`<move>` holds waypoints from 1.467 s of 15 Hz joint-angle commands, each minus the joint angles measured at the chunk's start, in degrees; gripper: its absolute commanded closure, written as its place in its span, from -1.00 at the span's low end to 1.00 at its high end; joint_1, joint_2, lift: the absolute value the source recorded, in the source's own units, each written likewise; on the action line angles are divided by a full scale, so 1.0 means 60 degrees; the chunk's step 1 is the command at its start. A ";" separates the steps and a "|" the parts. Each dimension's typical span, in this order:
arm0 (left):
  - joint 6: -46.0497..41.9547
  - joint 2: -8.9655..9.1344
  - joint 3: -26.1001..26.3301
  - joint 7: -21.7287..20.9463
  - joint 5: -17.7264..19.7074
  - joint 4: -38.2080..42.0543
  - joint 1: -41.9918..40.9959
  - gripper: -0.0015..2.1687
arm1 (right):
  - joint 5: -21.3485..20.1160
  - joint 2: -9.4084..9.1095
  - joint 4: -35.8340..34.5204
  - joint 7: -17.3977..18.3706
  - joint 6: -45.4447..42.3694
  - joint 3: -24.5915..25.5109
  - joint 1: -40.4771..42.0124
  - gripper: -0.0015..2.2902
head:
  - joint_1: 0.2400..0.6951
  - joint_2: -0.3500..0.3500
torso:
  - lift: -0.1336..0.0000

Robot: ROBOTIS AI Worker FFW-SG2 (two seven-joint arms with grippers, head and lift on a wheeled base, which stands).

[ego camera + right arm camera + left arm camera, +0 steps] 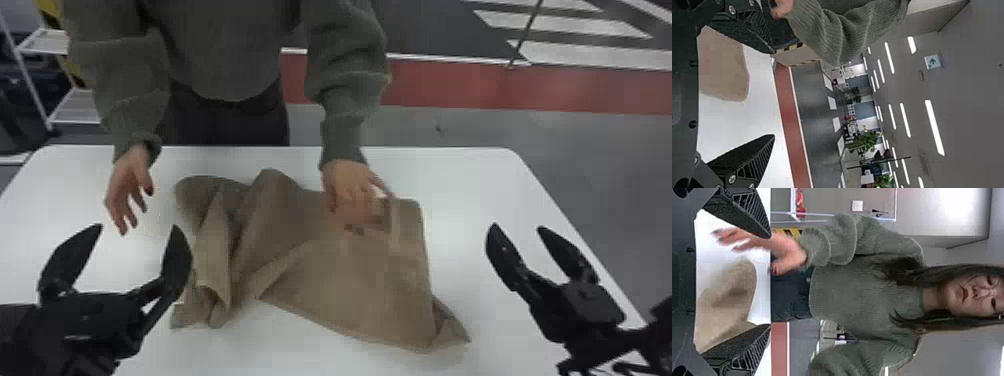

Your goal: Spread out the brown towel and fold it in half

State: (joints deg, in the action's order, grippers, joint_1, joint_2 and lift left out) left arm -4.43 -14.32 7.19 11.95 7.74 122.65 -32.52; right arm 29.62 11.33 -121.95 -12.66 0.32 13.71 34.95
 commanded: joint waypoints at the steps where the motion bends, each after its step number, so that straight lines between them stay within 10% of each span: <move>1: 0.0000 -0.0015 -0.0012 0.0000 0.0014 -0.0022 0.0001 -0.92 | -0.0016 0.0002 0.0022 0.0001 -0.0001 -0.0015 -0.0010 -0.88 | 1.00 -0.37 | -0.91; 22: -0.1084 -0.0030 -0.0100 0.0000 0.0043 -0.0388 -0.0878 -0.92 | 0.0146 0.0105 0.0066 -0.0146 0.0761 -0.0015 0.0371 -0.87 | 1.00 -0.34 | -0.91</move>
State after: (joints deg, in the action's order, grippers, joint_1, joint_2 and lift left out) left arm -9.97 -14.50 6.59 12.03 7.93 121.08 -37.29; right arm 30.51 11.95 -121.91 -13.26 3.67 13.63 36.75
